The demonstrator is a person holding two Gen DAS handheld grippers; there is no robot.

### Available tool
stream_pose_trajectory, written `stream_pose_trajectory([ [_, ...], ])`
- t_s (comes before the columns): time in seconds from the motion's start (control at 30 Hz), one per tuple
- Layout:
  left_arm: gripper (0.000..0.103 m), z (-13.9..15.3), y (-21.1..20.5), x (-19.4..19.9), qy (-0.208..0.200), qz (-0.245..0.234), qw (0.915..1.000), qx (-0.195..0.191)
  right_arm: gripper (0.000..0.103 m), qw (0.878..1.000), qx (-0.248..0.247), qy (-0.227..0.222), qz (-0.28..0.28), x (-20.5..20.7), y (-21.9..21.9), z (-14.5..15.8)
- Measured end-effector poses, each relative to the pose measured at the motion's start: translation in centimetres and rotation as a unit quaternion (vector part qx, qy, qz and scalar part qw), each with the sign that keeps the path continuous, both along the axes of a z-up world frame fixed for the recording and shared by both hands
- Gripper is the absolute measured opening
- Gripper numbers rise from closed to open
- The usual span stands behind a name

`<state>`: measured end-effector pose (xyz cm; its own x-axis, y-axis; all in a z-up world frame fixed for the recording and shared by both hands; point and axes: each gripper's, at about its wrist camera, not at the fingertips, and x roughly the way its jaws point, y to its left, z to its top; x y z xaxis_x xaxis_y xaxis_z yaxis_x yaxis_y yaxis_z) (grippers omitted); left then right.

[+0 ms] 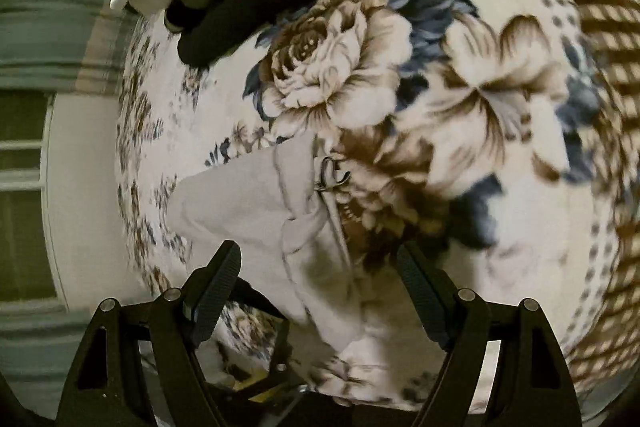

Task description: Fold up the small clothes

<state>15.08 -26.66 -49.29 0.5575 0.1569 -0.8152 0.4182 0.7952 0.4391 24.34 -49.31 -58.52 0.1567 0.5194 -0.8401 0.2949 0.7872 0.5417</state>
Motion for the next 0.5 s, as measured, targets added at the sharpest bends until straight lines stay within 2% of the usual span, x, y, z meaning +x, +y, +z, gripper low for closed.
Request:
stream_pose_trajectory([
  [0.1,0.09,-1.8,-3.6,-1.3,-0.027,-0.016,0.9971,0.07,0.083,0.999,-0.006,-0.008,0.051,1.1,-1.0,-0.5],
  [0.2,0.09,-4.1,-6.6,-1.7,-0.043,-0.021,0.9904,0.13,0.083,0.997,0.003,-0.009,0.081,2.2,-1.8,-1.4],
  [0.27,0.09,-5.4,-7.5,-1.3,-0.041,-0.016,0.9873,0.153,0.083,0.995,0.016,-0.001,0.103,3.2,-2.0,-2.7],
  [0.37,0.09,-7.3,-7.3,0.3,-0.023,0.015,0.9864,0.162,0.083,0.991,0.037,0.015,0.131,4.5,-1.3,-4.7],
  [0.5,0.092,-7.8,-6.7,1.8,-0.016,0.039,0.9881,0.148,0.083,0.982,0.072,0.045,0.166,6.7,1.0,-8.0],
])
